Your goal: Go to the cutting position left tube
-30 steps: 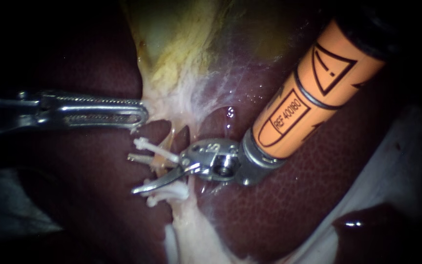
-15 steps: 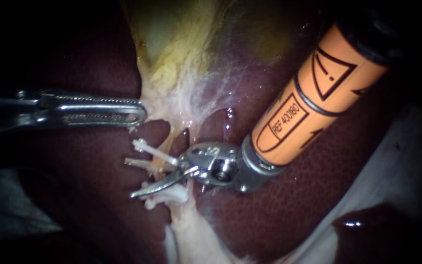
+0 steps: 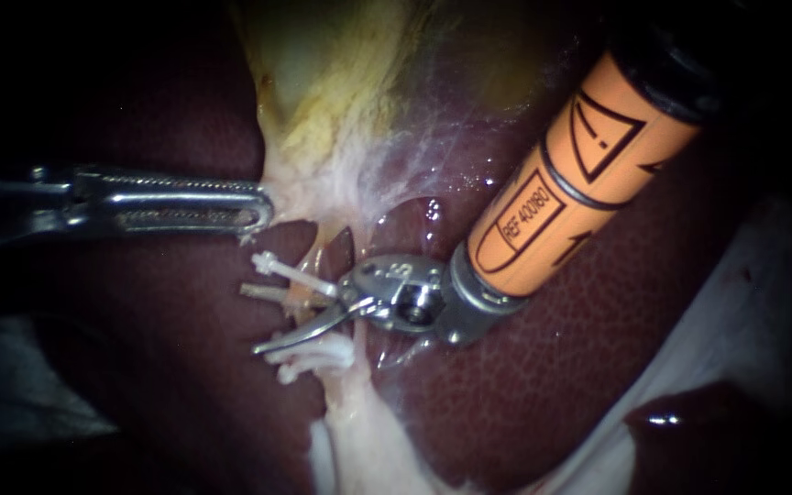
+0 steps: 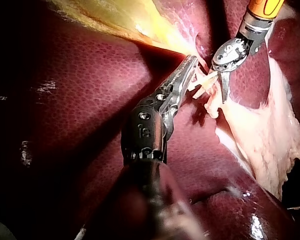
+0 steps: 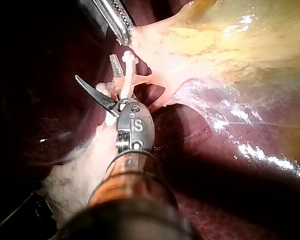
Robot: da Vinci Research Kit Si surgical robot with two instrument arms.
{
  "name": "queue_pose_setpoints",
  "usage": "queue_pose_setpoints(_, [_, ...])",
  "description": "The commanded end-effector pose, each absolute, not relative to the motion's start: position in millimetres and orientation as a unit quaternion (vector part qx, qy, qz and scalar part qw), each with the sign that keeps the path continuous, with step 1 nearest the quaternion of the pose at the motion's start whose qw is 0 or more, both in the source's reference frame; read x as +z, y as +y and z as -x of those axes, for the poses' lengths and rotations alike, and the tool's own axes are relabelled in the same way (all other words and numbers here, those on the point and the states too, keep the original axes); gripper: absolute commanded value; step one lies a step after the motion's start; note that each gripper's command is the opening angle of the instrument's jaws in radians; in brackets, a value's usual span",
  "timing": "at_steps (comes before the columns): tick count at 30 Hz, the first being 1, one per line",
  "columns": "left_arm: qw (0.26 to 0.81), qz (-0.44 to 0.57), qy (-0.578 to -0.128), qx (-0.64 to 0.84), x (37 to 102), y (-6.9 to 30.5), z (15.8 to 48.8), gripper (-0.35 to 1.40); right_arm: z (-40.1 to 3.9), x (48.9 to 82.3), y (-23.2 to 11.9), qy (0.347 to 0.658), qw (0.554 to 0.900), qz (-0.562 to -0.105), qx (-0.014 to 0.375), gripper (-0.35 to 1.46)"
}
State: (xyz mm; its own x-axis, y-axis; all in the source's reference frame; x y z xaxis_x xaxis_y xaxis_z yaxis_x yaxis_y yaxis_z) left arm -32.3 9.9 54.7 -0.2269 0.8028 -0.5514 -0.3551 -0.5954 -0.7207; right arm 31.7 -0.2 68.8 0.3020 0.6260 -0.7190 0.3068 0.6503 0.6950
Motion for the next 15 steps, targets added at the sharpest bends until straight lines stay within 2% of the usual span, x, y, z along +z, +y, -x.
queue_pose_setpoints(1, [0.386,0.487,-0.231,0.749,54.7,10.0,32.2,-0.35,-31.7,68.8,-0.2,0.584,0.702,-0.394,0.107,1.33])
queue_pose_setpoints(5, [0.386,0.487,-0.231,0.749,54.6,9.9,32.1,-0.35,-31.5,68.7,-0.2,0.598,0.706,-0.369,0.086,1.31])
queue_pose_setpoints(8, [0.385,0.487,-0.233,0.748,54.6,10.0,31.9,-0.35,-31.3,68.7,-0.3,0.603,0.712,-0.35,0.085,1.3])
queue_pose_setpoints(15, [0.385,0.487,-0.233,0.748,54.6,10.0,31.9,-0.35,-31.4,68.6,-0.3,0.605,0.712,-0.346,0.081,1.3])
